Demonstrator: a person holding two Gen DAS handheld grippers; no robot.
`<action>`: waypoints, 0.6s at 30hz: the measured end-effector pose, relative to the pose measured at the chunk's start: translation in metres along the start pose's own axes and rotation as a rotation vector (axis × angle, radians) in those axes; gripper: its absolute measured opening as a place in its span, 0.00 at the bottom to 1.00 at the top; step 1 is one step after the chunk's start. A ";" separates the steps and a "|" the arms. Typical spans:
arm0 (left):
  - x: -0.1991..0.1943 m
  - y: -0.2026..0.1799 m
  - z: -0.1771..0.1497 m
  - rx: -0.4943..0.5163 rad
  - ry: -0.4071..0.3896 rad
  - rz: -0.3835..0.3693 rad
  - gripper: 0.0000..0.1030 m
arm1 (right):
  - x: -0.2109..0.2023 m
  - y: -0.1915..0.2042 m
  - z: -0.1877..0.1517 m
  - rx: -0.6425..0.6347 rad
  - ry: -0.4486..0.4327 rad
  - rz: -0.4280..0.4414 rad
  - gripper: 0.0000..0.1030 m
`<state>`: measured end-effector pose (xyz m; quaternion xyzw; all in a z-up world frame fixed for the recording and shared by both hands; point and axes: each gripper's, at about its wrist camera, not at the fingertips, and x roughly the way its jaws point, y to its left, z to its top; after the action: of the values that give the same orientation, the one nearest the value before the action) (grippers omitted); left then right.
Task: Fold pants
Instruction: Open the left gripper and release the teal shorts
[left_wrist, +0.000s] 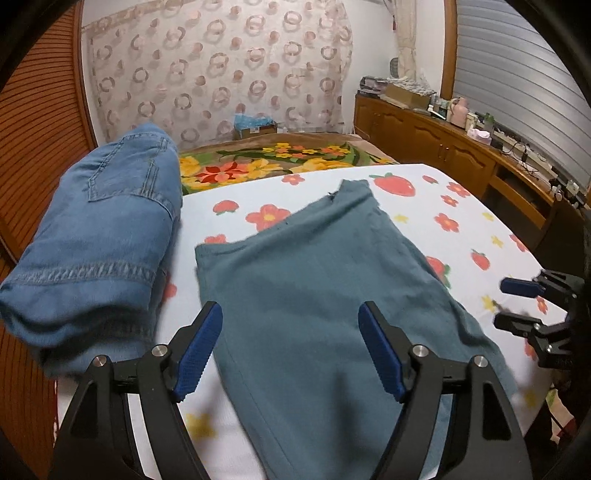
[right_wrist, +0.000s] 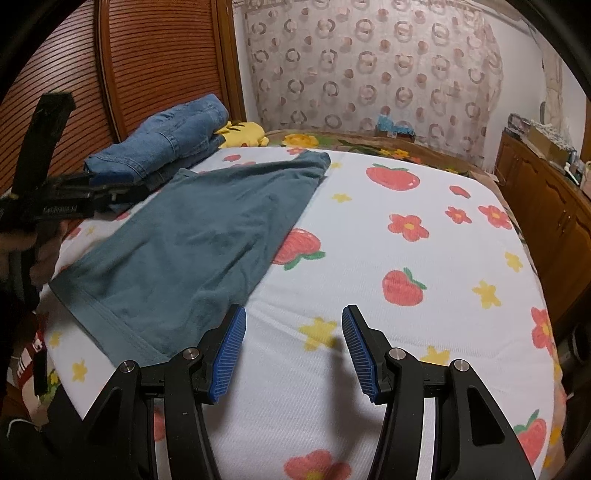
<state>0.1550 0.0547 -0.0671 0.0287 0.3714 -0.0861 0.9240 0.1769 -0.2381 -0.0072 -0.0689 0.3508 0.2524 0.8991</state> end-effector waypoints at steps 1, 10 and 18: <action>-0.004 -0.003 -0.004 -0.002 0.000 0.001 0.75 | -0.001 0.002 0.000 -0.001 -0.003 0.003 0.55; -0.020 -0.016 -0.028 -0.013 0.003 -0.003 0.75 | -0.012 0.022 -0.001 -0.020 -0.029 0.049 0.55; -0.024 -0.018 -0.048 -0.025 0.019 0.001 0.75 | -0.012 0.032 -0.005 -0.030 -0.017 0.073 0.55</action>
<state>0.1017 0.0455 -0.0848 0.0183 0.3811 -0.0805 0.9208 0.1506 -0.2169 -0.0017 -0.0672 0.3415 0.2909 0.8912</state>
